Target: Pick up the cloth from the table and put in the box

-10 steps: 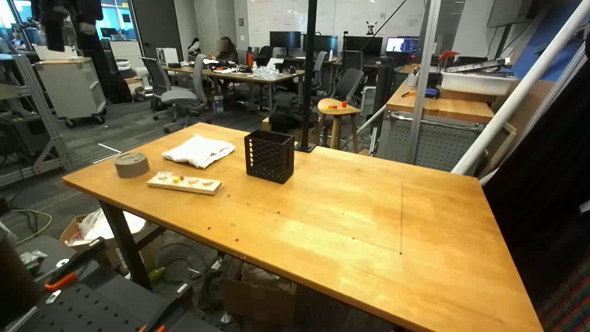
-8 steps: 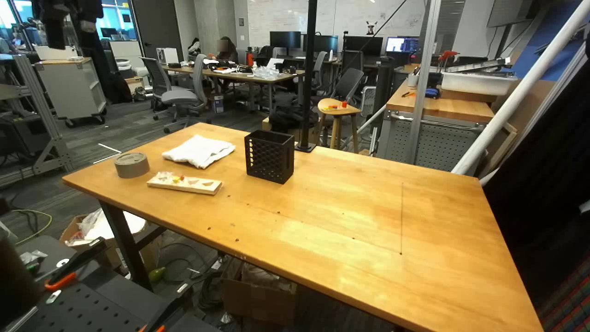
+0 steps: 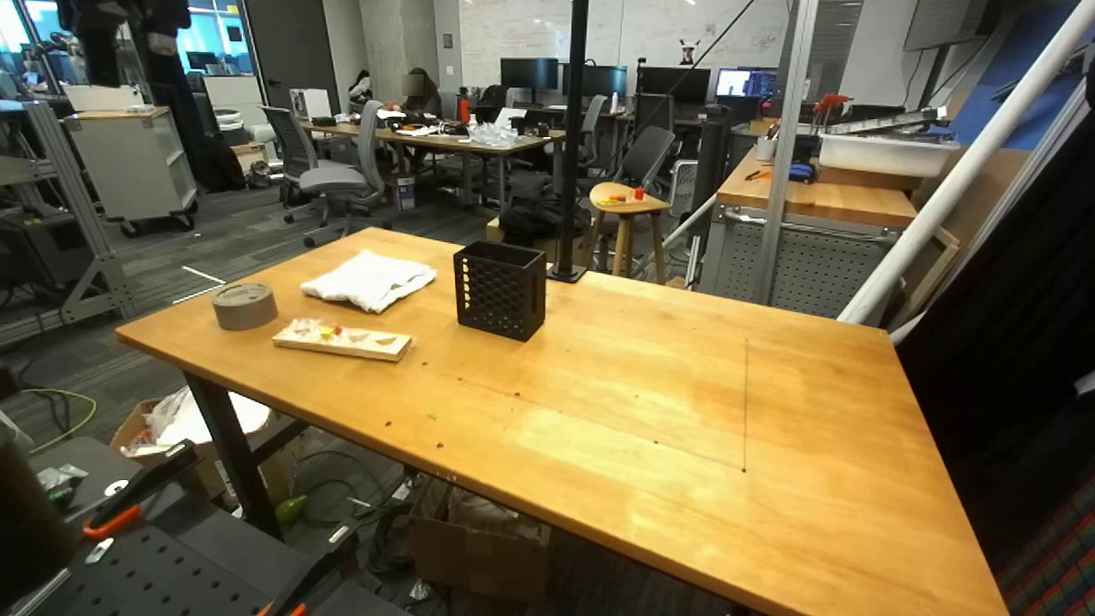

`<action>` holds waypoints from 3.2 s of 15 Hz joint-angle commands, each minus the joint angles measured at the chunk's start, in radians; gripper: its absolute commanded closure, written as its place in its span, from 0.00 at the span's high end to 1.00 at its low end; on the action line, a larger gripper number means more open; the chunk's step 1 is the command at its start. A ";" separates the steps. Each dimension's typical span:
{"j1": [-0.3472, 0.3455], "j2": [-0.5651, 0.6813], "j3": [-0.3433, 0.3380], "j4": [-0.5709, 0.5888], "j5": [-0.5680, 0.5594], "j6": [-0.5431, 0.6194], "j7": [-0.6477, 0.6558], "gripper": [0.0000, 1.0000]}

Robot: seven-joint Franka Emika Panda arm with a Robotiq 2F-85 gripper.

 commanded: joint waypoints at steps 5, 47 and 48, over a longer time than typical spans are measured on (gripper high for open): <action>0.006 0.001 -0.005 0.002 -0.002 -0.002 0.002 1.00; 0.304 1.304 -0.085 1.089 -0.527 0.241 -0.263 1.00; 0.299 1.333 -0.090 1.111 -0.515 0.259 -0.288 1.00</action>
